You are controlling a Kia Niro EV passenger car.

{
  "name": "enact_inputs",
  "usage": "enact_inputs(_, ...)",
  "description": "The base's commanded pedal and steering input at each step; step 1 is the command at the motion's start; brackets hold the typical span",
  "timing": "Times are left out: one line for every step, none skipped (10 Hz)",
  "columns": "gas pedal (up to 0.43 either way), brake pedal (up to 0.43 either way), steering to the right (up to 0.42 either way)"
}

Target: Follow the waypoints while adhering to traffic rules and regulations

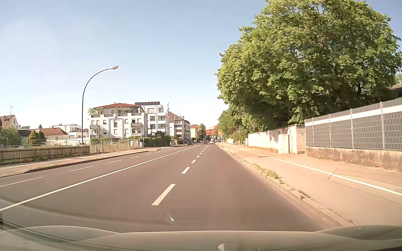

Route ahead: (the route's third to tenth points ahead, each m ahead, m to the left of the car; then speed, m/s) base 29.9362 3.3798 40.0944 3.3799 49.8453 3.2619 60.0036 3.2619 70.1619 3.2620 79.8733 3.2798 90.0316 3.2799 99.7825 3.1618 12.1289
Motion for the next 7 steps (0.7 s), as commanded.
enact_inputs(0.020, 0.000, -0.001)
enact_inputs(0.020, 0.000, -0.002)
enact_inputs(0.020, 0.000, -0.002)
enact_inputs(0.000, 0.000, 0.000)
enact_inputs(0.000, 0.000, 0.000)
enact_inputs(0.000, 0.000, 0.000)
enact_inputs(0.000, 0.000, 0.000)
